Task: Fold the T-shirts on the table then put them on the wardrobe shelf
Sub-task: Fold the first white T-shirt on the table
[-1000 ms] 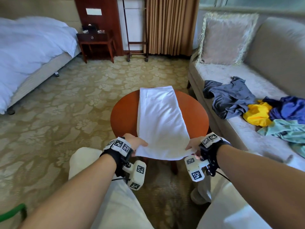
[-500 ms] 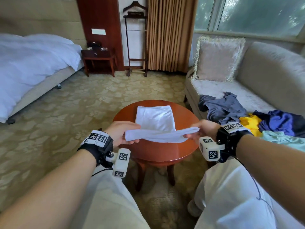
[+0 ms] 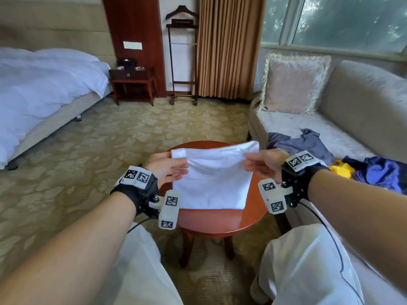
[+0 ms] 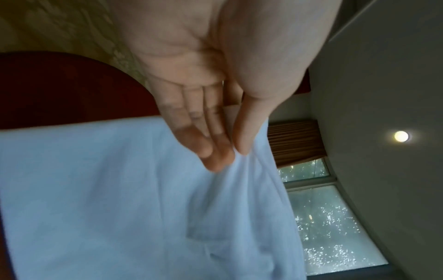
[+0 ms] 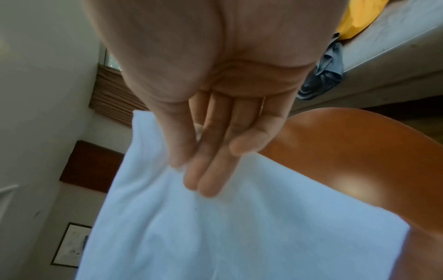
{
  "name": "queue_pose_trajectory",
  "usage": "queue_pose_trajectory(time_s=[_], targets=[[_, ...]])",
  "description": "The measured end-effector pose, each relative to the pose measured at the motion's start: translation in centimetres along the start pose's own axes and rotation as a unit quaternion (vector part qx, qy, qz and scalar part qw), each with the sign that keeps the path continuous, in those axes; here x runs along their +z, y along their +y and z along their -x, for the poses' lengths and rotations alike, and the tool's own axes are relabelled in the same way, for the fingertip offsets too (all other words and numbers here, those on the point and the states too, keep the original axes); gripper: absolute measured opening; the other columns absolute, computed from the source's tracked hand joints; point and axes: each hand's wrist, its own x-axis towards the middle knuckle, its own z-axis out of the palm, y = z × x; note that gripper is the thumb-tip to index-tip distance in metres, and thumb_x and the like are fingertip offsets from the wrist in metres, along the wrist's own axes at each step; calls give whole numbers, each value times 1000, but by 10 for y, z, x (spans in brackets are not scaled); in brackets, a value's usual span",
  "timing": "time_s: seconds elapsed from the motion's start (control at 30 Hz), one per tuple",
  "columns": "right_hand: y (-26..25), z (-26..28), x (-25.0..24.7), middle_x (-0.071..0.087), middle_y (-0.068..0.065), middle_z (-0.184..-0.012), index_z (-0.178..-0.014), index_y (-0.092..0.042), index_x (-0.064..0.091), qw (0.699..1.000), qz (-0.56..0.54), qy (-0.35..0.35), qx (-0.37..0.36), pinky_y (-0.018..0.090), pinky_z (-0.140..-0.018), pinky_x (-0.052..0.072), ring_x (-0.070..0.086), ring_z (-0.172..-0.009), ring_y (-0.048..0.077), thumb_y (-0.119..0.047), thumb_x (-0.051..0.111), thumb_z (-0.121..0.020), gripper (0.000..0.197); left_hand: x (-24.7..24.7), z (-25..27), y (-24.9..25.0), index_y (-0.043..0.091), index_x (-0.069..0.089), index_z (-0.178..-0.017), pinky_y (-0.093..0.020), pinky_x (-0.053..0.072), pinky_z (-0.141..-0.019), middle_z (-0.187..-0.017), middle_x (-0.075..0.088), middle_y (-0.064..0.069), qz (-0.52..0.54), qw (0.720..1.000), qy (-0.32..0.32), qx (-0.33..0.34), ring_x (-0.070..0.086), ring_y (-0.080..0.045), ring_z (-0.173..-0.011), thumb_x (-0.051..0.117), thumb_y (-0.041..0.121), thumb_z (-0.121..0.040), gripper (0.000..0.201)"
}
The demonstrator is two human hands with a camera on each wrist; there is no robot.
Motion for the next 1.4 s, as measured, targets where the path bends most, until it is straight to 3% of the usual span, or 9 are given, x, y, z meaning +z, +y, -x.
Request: queue_pose_trajectory(time_s=[0.2, 0.33, 0.43, 0.63, 0.73, 0.93, 1.13, 1.3, 1.4], targets=[[-1, -53, 6, 44, 6, -54, -55, -14, 45, 997, 48, 65, 10, 19, -39, 30, 35, -38, 13, -24, 83, -74, 44, -12, -62, -24, 6, 64, -75, -21, 31, -48, -62, 48, -6, -206, 970, 88, 90, 39, -19, -57, 80, 28, -80, 28], [11, -88, 14, 51, 8, -66, -60, -11, 56, 988, 136, 72, 15, 33, -62, 55, 51, -56, 20, -37, 83, -71, 39, -21, -95, -42, -7, 49, -59, -18, 20, -46, -57, 32, -6, -278, 951, 59, 120, 28, -17, -55, 76, 29, -84, 51], [18, -116, 16, 67, 4, -83, -75, -17, 69, 985, 152, 79, 11, 41, -87, 57, 66, -86, 23, -43, 82, -71, 30, -24, -121, -50, 8, 41, -58, -22, 22, -50, -56, 33, -2, -319, 943, 40, 89, 32, -17, -55, 72, 35, -87, 50], [8, -171, 22, 73, 0, -87, -67, -27, 69, 986, 149, 74, 16, 45, -92, 53, 69, -88, 22, -48, 81, -70, 25, -25, -178, -49, -9, 64, -88, -33, 43, -65, -80, 66, -21, -316, 947, 29, 44, 59, -36, -72, 68, 49, -82, 58], [7, -200, 25, 74, 0, -87, -70, -28, 68, 982, 174, 74, 26, 46, -93, 53, 69, -90, 22, -50, 78, -73, 24, -23, -206, -50, -7, 66, -94, -32, 45, -69, -91, 69, -22, -315, 948, 35, 15, 62, -30, -77, 70, 39, -86, 46], [7, -239, 42, 60, -3, -74, -68, -23, 58, 952, 287, 72, 71, 24, -54, 43, 54, -61, 11, -46, 55, -92, 33, -17, -247, -61, 12, 55, -67, -31, 39, -62, -64, 50, -8, -348, 933, 86, -26, 48, -22, -62, 80, 38, -75, 37], [23, -266, 50, 66, 3, -93, -106, -11, 68, 933, 339, 78, 89, 26, -67, 44, 55, -73, 17, -41, 65, -86, 36, -13, -252, -68, 8, 72, -79, -31, 50, -73, -77, 68, -9, -403, 907, 104, -68, 62, -27, -77, 75, 46, -79, 38], [23, -247, 53, 59, 5, -69, -91, -9, 58, 922, 340, 111, 150, 28, -51, 42, 57, -59, 20, -44, 72, -80, 40, -15, -235, -68, 18, 56, -55, -30, 53, -72, -64, 64, -3, -377, 913, 86, -127, 63, -26, -71, 75, 57, -70, 46], [23, -219, 52, 62, 10, -81, -111, -5, 57, 922, 328, 98, 182, 28, -52, 45, 60, -66, 25, -36, 74, -76, 49, -17, -213, -70, 10, 68, -78, -42, 61, -76, -85, 73, -7, -340, 921, 67, -180, 71, -26, -81, 81, 55, -58, 50]])
